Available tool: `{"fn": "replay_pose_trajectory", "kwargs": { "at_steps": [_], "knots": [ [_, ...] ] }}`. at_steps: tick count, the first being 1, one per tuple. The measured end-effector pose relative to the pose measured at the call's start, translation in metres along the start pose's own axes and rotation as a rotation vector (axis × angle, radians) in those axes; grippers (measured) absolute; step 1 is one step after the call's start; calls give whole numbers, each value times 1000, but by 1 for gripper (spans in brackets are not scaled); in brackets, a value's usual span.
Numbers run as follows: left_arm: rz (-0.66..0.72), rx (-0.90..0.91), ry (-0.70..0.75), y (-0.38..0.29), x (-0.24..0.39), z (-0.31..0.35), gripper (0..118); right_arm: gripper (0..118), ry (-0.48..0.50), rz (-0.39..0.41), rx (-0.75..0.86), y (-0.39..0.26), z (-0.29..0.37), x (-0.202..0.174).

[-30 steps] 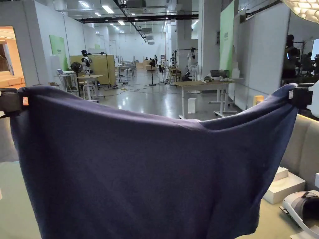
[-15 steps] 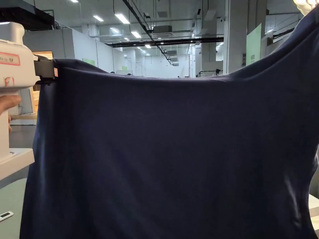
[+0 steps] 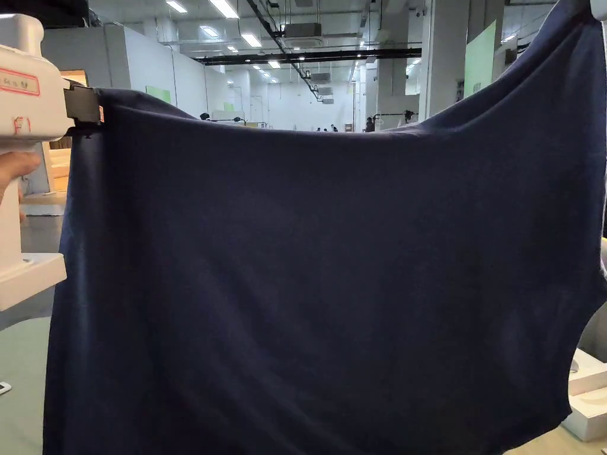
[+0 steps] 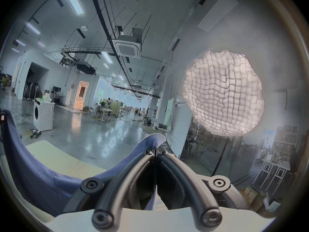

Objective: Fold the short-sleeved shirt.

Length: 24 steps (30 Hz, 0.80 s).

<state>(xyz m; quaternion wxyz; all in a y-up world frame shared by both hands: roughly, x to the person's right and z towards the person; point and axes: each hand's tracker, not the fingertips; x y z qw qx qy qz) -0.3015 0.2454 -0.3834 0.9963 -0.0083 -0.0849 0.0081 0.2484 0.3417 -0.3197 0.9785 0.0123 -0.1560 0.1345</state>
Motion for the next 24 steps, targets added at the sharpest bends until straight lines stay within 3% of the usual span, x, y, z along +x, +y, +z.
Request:
{"fn": "replay_pose_trajectory", "kwargs": {
  "at_steps": [1, 2, 5, 6, 10, 14, 18, 22, 24],
  "knots": [
    [0, -6, 9, -2, -1, -9, 11, 0, -1, -5, -6, 0, 0, 0],
    [13, -6, 22, -7, -2, -19, 11, 0, 5, -13, -10, 4, -18, -28],
    [44, 6, 90, -26, -6, -51, 11, 0, 8, -46, 4, -2, -17, -27],
    [61, -17, 83, -31, -9, -61, 11, 0, 3, -43, -2, -12, -68, -44],
    [61, -57, 93, -45, -5, -92, 11, 0, -12, -22, -16, -15, -97, -59],
    [49, -86, 99, -61, -8, -122, 11, 0, -26, -60, -4, -14, -120, -69],
    [82, -120, 109, -69, -2, -138, 11, 0, -73, 19, 14, -12, -139, -84],
    [96, -136, 96, -88, -6, -165, 11, 0, -50, -32, 54, -16, -145, -90],
    [86, -154, 97, -94, -6, -175, 11, 0, -72, 8, 39, -18, -151, -92]
  ]
}}
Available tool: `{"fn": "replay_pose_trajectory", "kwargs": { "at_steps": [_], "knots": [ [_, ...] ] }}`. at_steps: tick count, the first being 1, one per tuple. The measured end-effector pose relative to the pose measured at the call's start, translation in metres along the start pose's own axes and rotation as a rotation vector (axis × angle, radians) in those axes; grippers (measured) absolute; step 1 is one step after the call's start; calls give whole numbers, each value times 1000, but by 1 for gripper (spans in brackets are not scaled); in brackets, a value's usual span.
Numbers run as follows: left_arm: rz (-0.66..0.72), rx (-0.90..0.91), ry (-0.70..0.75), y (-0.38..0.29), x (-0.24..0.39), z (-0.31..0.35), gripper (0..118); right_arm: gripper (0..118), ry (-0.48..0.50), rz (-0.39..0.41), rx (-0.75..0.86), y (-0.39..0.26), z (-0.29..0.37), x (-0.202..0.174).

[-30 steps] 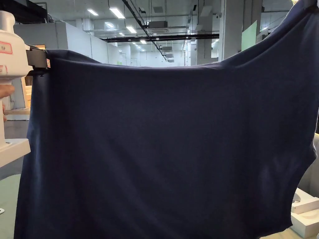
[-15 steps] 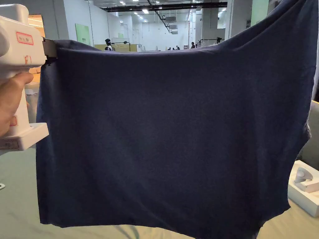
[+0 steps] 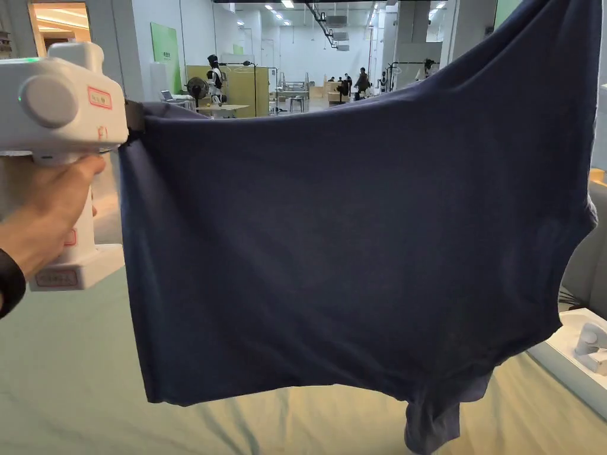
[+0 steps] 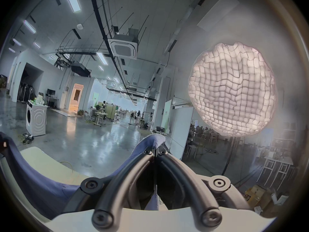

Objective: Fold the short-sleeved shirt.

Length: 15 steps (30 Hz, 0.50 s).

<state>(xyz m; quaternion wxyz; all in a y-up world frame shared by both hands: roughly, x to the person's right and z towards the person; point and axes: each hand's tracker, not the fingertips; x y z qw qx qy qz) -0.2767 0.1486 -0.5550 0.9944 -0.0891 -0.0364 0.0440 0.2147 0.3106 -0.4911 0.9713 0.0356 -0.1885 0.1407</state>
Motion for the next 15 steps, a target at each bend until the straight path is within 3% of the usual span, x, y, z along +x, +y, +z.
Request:
{"fn": "replay_pose_trajectory", "kwargs": {
  "at_steps": [8, 11, 13, 15],
  "knots": [
    [5, -82, -9, -50, -2, -36, 11, 0, 39, 2, -81, -35, -36, -27],
    [62, -129, -10, -116, -2, -45, 11, 0, 91, -26, -144, -92, -38, -41],
    [95, -220, -25, -172, -1, -51, 11, 0, 161, -100, -153, -144, -30, -50],
    [99, -317, -35, -231, -1, -58, 11, 0, 183, -130, -272, -214, -26, -62]
  ]
}}
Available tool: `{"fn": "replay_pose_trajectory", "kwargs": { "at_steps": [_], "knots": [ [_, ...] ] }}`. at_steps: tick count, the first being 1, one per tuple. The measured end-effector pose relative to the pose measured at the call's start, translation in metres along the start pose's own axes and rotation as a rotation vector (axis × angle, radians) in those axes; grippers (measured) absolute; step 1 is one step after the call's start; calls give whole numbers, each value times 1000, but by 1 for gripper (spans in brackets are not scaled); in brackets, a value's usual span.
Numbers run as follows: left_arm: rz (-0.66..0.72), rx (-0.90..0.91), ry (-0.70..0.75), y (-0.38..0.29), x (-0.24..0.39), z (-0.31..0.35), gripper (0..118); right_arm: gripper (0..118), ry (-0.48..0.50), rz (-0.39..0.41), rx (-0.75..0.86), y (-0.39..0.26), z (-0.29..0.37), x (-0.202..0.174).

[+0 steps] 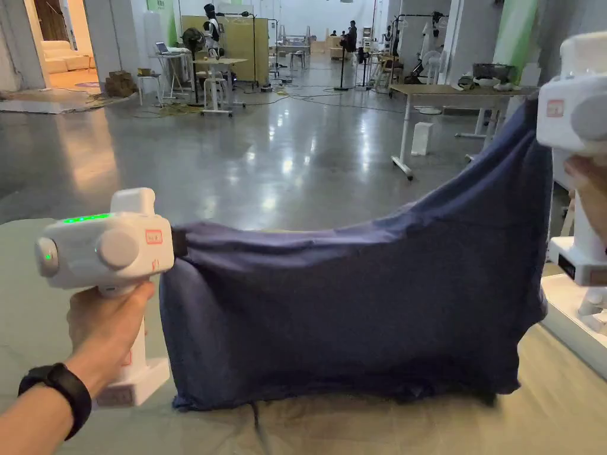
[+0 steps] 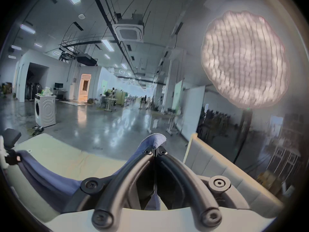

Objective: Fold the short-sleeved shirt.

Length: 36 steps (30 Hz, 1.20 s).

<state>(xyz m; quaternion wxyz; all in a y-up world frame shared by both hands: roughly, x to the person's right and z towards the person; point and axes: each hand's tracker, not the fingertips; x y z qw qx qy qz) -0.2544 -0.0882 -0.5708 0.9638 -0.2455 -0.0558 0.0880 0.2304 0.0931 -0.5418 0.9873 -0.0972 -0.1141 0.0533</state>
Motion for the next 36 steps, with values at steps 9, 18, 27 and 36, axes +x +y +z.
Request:
{"fn": "replay_pose_trajectory", "kwargs": {
  "at_steps": [9, 18, 27, 36],
  "knots": [
    [-22, -99, -113, -168, -30, 21, 11, 0, 98, -169, -119, -235, 53, 13],
    [-109, -128, -211, -276, -68, 173, 11, 0, -89, -249, -232, -351, 259, 109],
    [-234, -239, -239, -331, -55, 243, 11, 0, -137, -271, -350, -395, 384, 130],
    [-193, -255, -178, -342, -61, 222, 11, 0, -44, -210, -361, -402, 346, 116]
  ]
}}
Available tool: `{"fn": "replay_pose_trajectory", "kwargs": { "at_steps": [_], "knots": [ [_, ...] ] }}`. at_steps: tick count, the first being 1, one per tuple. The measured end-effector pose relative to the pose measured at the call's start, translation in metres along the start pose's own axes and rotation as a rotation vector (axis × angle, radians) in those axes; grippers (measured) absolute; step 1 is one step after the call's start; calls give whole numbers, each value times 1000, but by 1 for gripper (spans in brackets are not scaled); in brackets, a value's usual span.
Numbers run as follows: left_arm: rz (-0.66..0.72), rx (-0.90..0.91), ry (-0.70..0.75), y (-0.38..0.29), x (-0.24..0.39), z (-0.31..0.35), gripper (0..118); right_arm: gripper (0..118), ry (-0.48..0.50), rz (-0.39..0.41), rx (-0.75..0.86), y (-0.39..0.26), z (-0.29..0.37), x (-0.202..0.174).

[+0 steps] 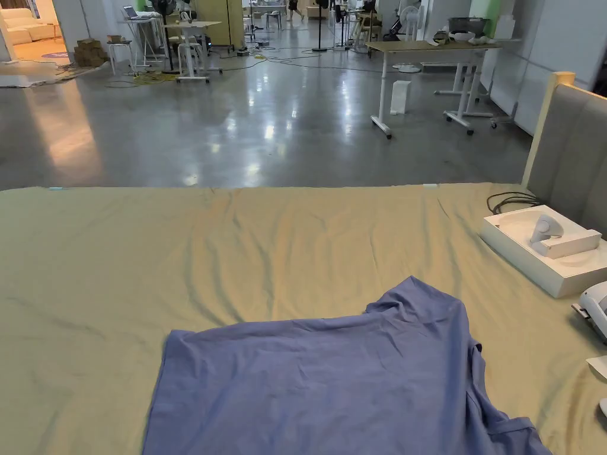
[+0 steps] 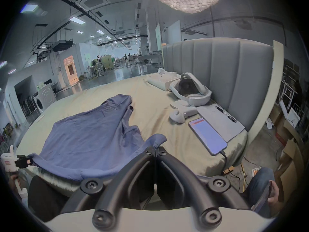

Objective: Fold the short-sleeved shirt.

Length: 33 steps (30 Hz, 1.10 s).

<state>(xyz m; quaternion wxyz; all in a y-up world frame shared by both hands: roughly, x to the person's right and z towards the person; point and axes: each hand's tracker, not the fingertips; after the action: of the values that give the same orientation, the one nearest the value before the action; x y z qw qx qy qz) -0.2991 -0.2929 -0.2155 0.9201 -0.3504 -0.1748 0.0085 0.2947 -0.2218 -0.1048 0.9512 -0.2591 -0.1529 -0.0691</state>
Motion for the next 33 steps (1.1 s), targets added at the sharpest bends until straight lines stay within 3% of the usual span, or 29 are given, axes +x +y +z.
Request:
{"fn": "replay_pose_trajectory", "kwargs": {
  "at_steps": [2, 4, 5, 6, 7, 8, 14, 19, 26, 29, 31, 32, 33],
  "knots": [
    [28, 3, 3, -3, -6, -3, 11, 0, 5, 25, 17, 5, -13, -6],
    [82, -12, 50, -1, -12, -6, 15, 1, 8, 102, -11, 9, -25, -16],
    [114, -2, 81, 1, -16, -5, 33, 11, -12, 136, -22, 11, -31, -18],
    [142, 28, 79, 3, -21, 1, 64, 46, -3, 137, -26, 14, -35, -21],
    [165, 50, 74, 7, -24, 9, 76, 77, 16, 140, -38, 16, -36, -24],
    [178, 78, 91, 12, -24, 17, 78, 93, 36, 135, -16, 18, -34, -26],
    [154, 263, 103, 48, 2, 82, 79, 93, 82, 137, 66, 25, -1, -49],
    [124, 370, 90, 84, 48, 121, 79, 93, 176, 60, 159, 32, 36, -74],
    [-50, 486, 164, 99, 107, 150, 79, 92, 245, 65, 289, 45, 75, -103],
    [-78, 514, 161, 98, 121, 161, 78, 71, 246, 98, 326, 47, 89, -111],
    [-90, 526, 173, 98, 127, 165, 76, 67, 239, 110, 334, 50, 97, -114],
    [-93, 523, 179, 97, 129, 167, 68, 51, 239, 109, 330, 49, 100, -115],
    [-95, 525, 193, 97, 131, 168, 42, 24, 226, 101, 329, 48, 102, -116]
  ]
}}
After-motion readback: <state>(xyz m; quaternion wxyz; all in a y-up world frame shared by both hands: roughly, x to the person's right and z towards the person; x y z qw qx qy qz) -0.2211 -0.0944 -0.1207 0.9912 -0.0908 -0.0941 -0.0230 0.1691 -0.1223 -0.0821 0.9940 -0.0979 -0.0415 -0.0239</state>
